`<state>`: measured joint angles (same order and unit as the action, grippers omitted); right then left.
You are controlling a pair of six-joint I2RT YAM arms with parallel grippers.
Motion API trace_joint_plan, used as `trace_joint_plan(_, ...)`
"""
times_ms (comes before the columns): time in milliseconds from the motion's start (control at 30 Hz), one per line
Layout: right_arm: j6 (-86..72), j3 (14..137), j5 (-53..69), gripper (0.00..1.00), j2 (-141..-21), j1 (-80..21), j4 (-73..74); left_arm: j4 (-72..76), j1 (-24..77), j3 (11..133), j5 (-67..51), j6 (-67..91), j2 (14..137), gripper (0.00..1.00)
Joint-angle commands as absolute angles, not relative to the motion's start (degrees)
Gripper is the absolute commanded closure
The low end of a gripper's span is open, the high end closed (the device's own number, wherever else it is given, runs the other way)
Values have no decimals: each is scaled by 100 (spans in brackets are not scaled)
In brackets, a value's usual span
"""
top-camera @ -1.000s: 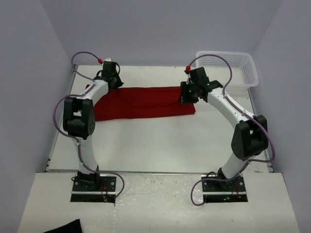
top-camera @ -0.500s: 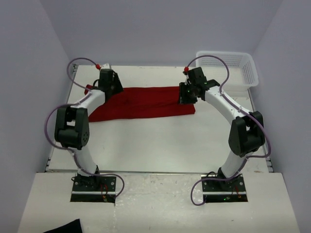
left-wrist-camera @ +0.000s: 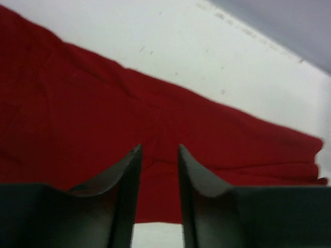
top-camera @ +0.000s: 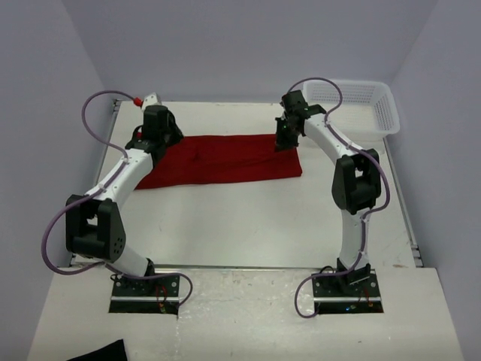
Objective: Fold and stack the t-shirts
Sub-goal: Rotate the tshirt 90 degrees
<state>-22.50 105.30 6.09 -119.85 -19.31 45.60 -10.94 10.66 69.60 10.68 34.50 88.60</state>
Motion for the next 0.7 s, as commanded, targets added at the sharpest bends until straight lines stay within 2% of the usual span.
trace_joint_plan(0,-2540,10916,1071,100,-12207,-1846,4922,-1503,1072,6576,1099,3849,8894,70)
trace_joint_plan(100,-2759,10681,1143,100,-12296,-1837,4773,-1468,1072,6328,1046,3955,8921,100)
trace_joint_plan(367,-2804,10960,361,100,-12656,-1811,5185,-1415,1072,6083,993,3990,8860,100)
trace_joint_plan(667,-2628,11759,281,100,-13481,-1767,5361,-1213,1072,5643,1063,3982,8569,100)
